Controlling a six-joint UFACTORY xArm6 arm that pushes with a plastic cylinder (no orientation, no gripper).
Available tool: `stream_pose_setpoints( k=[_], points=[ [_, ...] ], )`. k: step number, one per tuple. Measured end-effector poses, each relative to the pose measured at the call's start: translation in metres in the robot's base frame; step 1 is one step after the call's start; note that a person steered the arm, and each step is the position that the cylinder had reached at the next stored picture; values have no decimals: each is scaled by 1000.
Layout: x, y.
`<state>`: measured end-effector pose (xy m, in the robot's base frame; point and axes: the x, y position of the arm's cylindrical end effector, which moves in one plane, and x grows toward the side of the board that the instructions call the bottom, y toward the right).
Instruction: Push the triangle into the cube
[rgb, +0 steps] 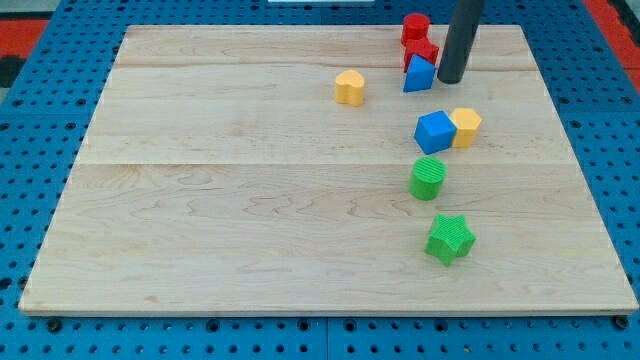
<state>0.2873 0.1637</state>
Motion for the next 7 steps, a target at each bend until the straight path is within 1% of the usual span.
stream_pose_setpoints(
  k=[1,2,3,4,5,6,7],
  points=[
    [-20,-14],
    [10,-64],
    [52,-113],
    [92,-146],
    [91,-50],
    [79,-32],
    [49,-12]
  ],
)
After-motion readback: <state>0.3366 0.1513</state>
